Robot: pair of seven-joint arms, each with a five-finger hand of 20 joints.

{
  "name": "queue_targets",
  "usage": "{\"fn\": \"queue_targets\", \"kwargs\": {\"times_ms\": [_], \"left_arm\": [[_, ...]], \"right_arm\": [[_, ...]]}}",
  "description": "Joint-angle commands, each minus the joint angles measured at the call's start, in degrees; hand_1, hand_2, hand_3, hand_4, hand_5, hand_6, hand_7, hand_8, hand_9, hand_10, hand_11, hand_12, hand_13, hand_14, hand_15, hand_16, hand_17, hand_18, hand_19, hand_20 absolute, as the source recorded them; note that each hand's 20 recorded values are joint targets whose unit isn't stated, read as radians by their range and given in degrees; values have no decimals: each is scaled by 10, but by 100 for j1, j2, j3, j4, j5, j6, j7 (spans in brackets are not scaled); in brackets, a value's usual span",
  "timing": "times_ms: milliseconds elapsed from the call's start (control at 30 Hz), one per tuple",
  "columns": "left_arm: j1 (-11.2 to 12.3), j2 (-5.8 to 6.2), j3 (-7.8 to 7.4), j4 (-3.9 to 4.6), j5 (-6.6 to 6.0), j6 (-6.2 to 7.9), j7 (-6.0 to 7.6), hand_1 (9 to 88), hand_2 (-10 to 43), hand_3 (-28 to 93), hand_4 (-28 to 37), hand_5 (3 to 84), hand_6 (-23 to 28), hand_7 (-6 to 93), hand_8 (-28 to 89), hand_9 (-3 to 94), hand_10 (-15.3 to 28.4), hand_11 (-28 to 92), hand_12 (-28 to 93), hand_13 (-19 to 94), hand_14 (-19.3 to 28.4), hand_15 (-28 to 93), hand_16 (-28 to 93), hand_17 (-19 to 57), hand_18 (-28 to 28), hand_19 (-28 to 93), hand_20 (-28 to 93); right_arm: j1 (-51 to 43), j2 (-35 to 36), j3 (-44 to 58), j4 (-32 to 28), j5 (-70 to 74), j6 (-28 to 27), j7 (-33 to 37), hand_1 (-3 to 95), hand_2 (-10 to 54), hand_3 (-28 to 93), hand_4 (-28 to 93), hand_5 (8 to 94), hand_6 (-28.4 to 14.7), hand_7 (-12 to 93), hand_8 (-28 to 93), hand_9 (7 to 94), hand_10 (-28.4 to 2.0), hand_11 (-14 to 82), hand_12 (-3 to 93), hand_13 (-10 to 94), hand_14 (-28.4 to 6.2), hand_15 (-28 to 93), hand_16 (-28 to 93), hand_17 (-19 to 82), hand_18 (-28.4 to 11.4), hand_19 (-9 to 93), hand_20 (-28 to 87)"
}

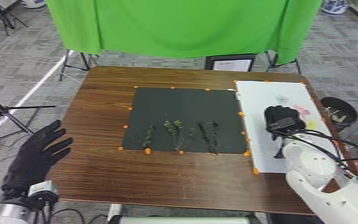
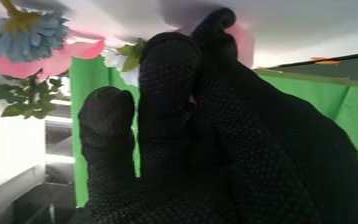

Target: Arrange flowers

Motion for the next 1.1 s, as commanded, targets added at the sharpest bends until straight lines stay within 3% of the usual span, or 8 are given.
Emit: {"fn": "queue_targets", "kwargs": {"times_ms": [33, 167, 367, 467, 700, 800, 900, 1100], "left_arm": [[125, 61, -170, -112, -16, -47, 37, 269, -32, 694, -267, 259, 44, 256, -131, 228, 114, 218, 190, 202, 163, 332, 3, -90, 228, 429, 93], [170, 193, -346, -193, -30, -62, 83, 269, -32, 694, -268, 259, 43, 255, -131, 229, 114, 218, 190, 203, 162, 332, 3, -90, 228, 428, 92], [378, 382, -754, -352, -110, -182, 109, 269, -32, 695, -267, 260, 43, 256, -131, 230, 113, 217, 189, 203, 162, 329, 3, -90, 227, 427, 91], [398, 404, -860, -373, -128, -211, 105, 268, -33, 694, -267, 260, 43, 255, -131, 230, 114, 216, 189, 203, 162, 329, 4, -90, 227, 427, 91], [345, 412, -819, -316, -150, -53, 198, 267, -34, 694, -267, 261, 43, 252, -129, 231, 114, 214, 190, 202, 162, 328, 5, -90, 227, 427, 91], [222, 471, -712, -245, -156, 22, 252, 267, -34, 694, -266, 261, 43, 252, -129, 230, 114, 213, 190, 199, 160, 324, 4, -90, 227, 426, 91], [172, 509, -661, -247, -50, 32, 242, 267, -34, 693, -267, 261, 43, 252, -129, 230, 114, 211, 191, 197, 159, 323, 6, -90, 227, 426, 91], [10, 631, -504, -179, -81, 118, 315, 266, -35, 694, -266, 261, 43, 250, -128, 229, 114, 212, 191, 193, 158, 317, 8, -92, 227, 424, 91]], "right_arm": [[-16, 48, -27, -271, 231, 385, -153, 536, -95, 860, -282, 626, 16, 575, 44, 807, -66, 201, 488, 791, 10, 506, 456, 380, -174, 825, 534], [461, -88, -370, -541, 391, 709, -301, 518, -95, 872, -263, 642, 16, 570, 47, 818, -66, 194, 496, 795, 3, 508, 459, 381, -180, 827, 538], [1525, -577, -1183, -818, 704, 1017, -847, 500, -95, 874, -225, 649, 13, 569, 57, 823, -66, 200, 507, 796, -1, 522, 464, 381, -183, 829, 544], [1964, -955, -1588, -874, 897, 970, -1106, 499, -95, 871, -219, 648, 13, 572, 56, 822, -66, 205, 511, 795, -3, 535, 460, 380, -184, 830, 546], [2519, -2160, -2491, -468, 963, 636, -1547, 498, -95, 865, -215, 646, 11, 581, 53, 822, -66, 210, 515, 792, -4, 546, 456, 377, -186, 833, 551], [2554, -2508, -2806, -220, 789, 604, -1683, 498, -95, 864, -216, 645, 12, 585, 51, 822, -66, 211, 515, 790, -4, 550, 457, 376, -188, 834, 552], [2507, -2793, -2945, -22, 677, 452, -1818, 495, -95, 865, -215, 639, 14, 590, 61, 821, -64, 212, 518, 787, -7, 556, 458, 374, -191, 838, 556], [2714, -3111, -3420, 488, 286, 458, -1792, 491, -95, 867, -224, 634, 19, 593, 67, 820, -63, 213, 518, 779, -14, 575, 458, 369, -193, 844, 562]]}}
